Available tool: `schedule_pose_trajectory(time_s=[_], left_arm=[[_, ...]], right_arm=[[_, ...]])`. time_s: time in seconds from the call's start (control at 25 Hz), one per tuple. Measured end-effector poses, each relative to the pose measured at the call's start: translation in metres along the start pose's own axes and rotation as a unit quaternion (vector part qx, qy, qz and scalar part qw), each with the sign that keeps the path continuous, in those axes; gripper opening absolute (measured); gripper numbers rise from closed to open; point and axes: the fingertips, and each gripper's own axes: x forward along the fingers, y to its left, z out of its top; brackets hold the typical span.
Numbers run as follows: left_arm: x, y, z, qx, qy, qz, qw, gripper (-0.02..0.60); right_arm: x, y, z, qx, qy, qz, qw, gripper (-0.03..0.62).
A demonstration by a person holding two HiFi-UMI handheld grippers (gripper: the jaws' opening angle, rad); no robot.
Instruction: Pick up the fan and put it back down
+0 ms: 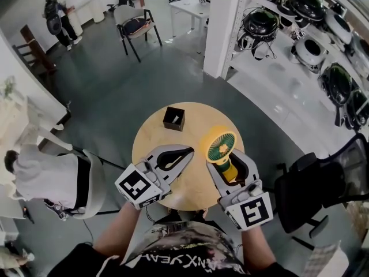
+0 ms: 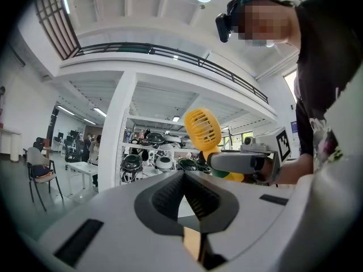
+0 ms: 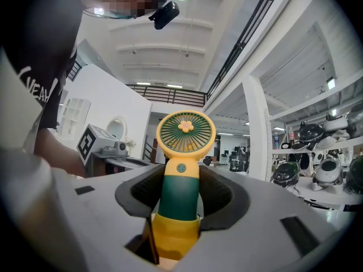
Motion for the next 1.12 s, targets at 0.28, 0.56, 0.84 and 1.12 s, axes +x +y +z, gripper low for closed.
schedule_pose_trajectory(time_s=[0.28, 0.56, 0.84, 1.12], left_arm=[[-0.003, 0.006, -0.010, -0.003, 0.001, 0.000, 1.0000, 0.012], [-0.005, 0.009, -0.024, -0.005, 0.008, -0.005, 0.9999, 0.012], [-0.005, 0.012, -0.037, -0.008, 0.013, -0.004, 0.9999, 0.012], [-0.004, 0.011, -0.052, -0.015, 0.012, -0.008, 0.9998, 0.012]], right_arm=[[0.010, 0.000, -0.022, 0.001, 0.026, -0.004, 1.000, 0.183], [0.020, 0.002, -0.045, 0.006, 0.052, -0.004, 0.999, 0.183], [0.028, 0.001, -0.069, 0.013, 0.080, -0.003, 0.997, 0.183], [0.036, 0.003, -0.102, 0.019, 0.107, -0.002, 0.994, 0.183]])
